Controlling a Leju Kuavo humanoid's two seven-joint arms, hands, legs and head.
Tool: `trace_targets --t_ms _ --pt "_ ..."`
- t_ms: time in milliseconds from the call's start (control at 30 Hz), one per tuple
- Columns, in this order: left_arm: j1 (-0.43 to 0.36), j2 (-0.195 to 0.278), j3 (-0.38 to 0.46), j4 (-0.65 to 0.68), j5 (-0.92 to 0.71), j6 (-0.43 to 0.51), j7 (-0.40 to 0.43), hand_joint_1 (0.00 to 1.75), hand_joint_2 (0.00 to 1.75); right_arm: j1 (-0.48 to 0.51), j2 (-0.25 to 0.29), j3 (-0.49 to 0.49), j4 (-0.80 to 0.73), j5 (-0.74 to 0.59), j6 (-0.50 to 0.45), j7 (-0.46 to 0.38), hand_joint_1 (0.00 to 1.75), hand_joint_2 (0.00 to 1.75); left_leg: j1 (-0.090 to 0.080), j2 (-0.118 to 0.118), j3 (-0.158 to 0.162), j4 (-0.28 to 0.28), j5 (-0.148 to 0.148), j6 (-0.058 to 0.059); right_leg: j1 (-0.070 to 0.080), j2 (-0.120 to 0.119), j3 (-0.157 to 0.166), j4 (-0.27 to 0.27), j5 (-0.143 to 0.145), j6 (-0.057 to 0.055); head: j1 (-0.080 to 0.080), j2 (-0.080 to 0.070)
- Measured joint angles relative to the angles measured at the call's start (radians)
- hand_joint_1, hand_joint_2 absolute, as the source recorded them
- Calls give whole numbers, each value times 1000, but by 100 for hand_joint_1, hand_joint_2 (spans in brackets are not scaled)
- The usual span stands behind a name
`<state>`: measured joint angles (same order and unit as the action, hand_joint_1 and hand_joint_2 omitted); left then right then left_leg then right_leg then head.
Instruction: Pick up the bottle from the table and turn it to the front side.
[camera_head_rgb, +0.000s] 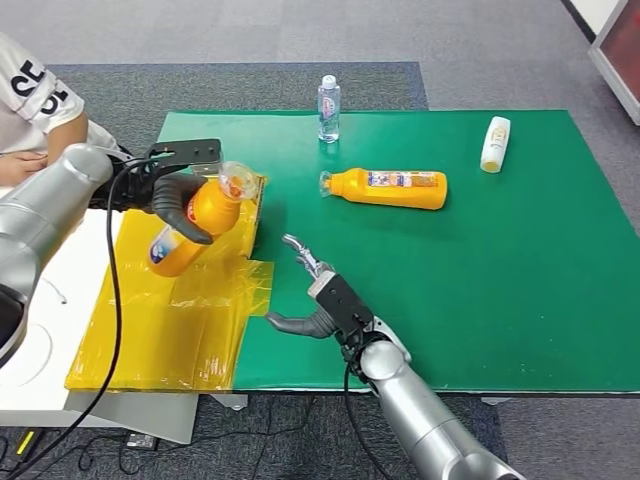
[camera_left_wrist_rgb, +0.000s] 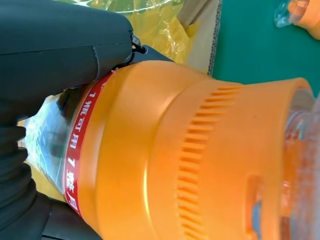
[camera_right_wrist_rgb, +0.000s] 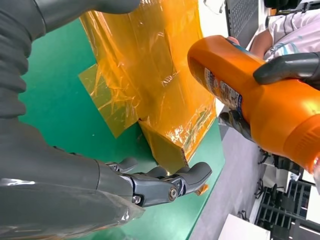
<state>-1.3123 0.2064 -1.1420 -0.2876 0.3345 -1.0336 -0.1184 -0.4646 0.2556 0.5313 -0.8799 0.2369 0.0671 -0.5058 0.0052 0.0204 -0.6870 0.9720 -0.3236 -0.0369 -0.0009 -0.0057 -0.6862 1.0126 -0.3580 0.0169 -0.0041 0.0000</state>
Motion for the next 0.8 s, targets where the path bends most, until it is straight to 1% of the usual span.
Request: trace_targets --t_ms 433,800 --pt "40 34 -24 0 11 14 -17 175 175 -6 0 9 -1 -1 2 2 0 175 0 0 0 0 0 0 0 0 0 0 0 0 0 0" --pt "99 69 -51 0 11 50 -80 175 175 -7 0 17 -10 -4 3 9 0 175 1 0 0 0 0 0 1 0 0 0 0 0 0 0"
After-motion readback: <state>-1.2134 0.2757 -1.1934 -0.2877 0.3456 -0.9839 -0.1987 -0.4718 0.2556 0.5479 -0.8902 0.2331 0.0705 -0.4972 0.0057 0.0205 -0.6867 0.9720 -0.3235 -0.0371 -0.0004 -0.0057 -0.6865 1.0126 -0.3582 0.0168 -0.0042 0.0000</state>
